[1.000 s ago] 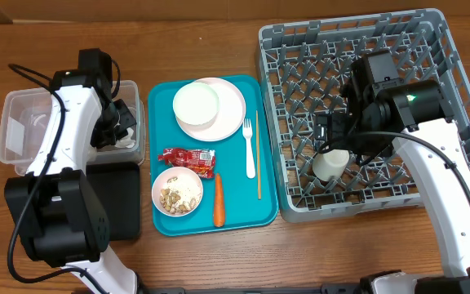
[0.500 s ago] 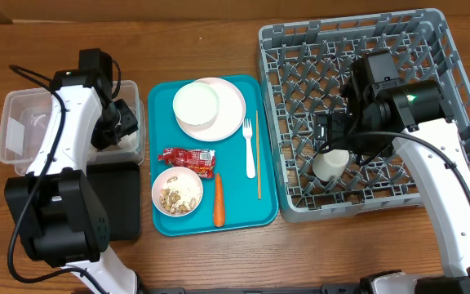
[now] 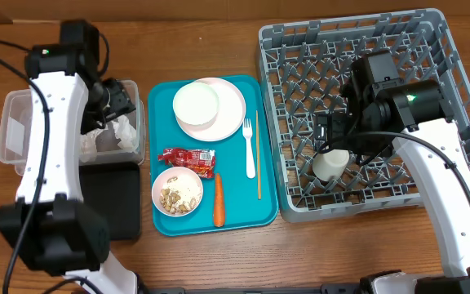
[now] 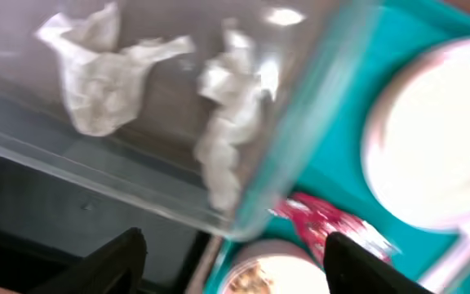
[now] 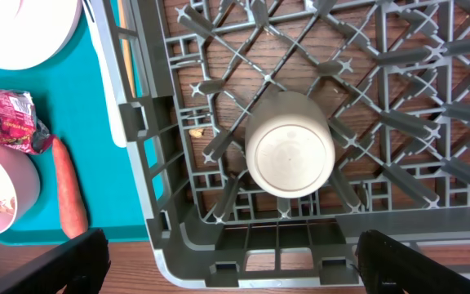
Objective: Sort waste into correct bins and load items into the dishwasher
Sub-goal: 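Reach the left gripper back toward the red snack wrapper on the tray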
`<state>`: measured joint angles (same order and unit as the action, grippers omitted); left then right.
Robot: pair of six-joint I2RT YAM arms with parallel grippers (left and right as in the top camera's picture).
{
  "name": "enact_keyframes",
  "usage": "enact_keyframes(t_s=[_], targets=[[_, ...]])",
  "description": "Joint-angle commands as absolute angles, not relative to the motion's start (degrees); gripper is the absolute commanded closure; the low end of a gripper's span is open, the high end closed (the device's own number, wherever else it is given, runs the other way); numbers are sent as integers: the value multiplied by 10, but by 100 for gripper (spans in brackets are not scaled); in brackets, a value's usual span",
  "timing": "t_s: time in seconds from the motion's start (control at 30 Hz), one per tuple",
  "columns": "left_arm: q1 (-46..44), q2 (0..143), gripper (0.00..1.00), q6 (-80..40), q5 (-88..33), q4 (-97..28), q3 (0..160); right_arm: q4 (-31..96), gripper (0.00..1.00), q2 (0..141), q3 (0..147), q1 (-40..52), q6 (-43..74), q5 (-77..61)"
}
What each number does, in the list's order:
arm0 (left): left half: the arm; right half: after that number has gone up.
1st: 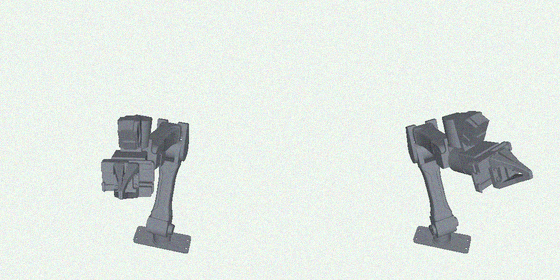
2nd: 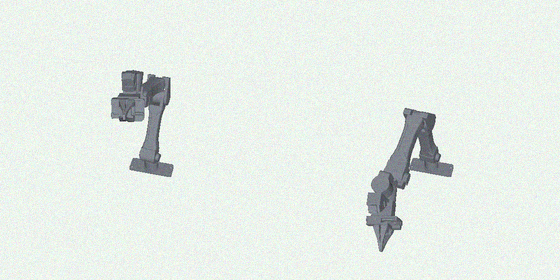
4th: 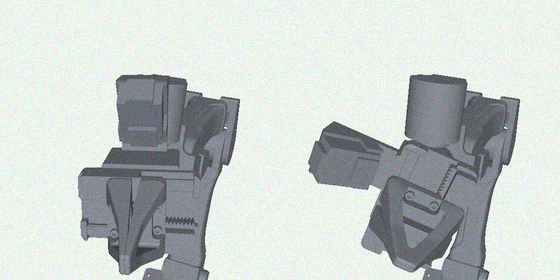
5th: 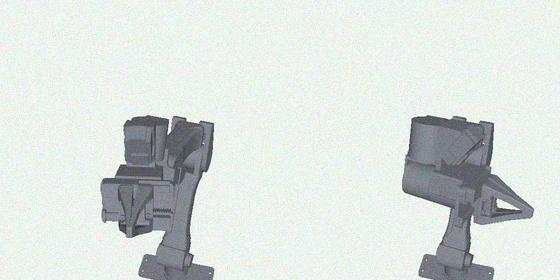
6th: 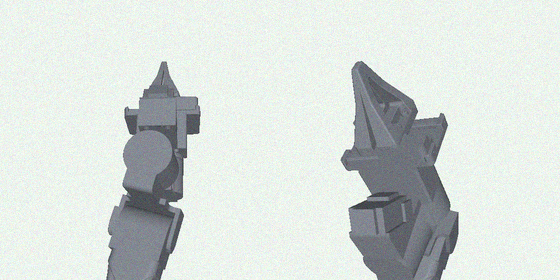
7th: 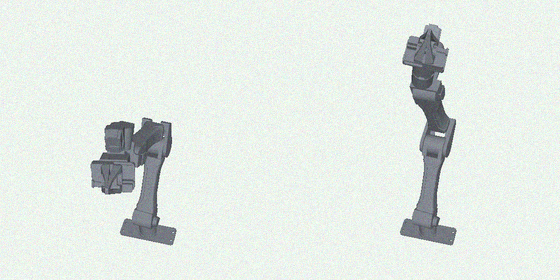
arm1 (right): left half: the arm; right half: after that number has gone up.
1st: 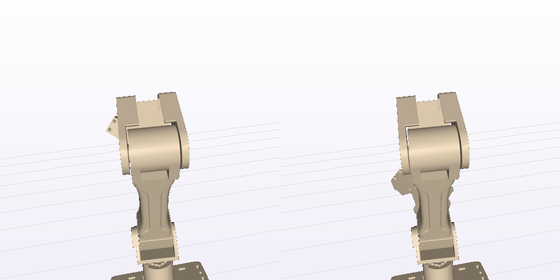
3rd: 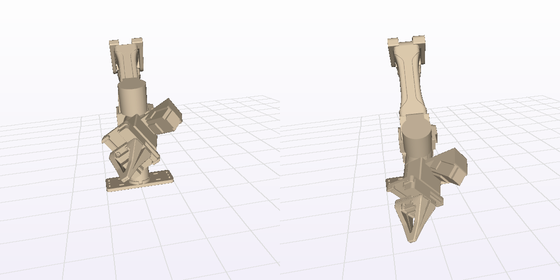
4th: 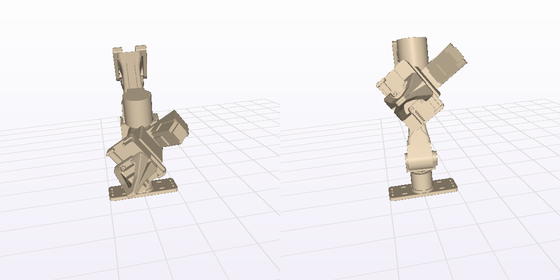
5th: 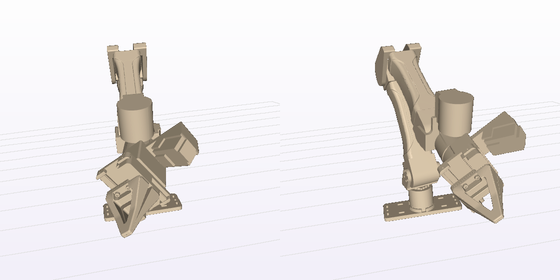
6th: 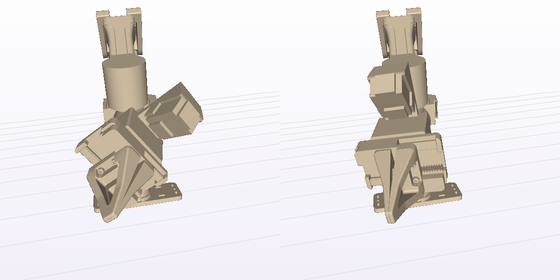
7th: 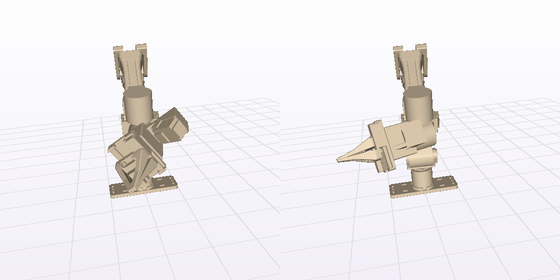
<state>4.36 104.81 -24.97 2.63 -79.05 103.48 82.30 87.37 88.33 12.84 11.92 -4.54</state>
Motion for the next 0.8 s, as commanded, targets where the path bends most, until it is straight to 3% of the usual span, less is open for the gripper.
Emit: enact_keyframes(t_s=[0.0,0.07,0.17,0.23,0.5,0.77], targets=[[10,1019,26,-190,-57,-814,1052,822,0,867,895,130,116,-48],[-4,1020,24,-190,-60,-835,1051,822,0,867,895,130,116,-48],[-29,1020,13,-190,-60,-858,1042,822,0,867,895,130,116,-48],[-46,1020,0,-189,-60,-864,1034,822,0,867,895,130,116,-48],[-127,1020,0,-167,-58,-853,991,822,0,867,895,130,116,-48],[-193,1020,0,-167,-58,-761,888,822,0,867,895,130,116,-48]])
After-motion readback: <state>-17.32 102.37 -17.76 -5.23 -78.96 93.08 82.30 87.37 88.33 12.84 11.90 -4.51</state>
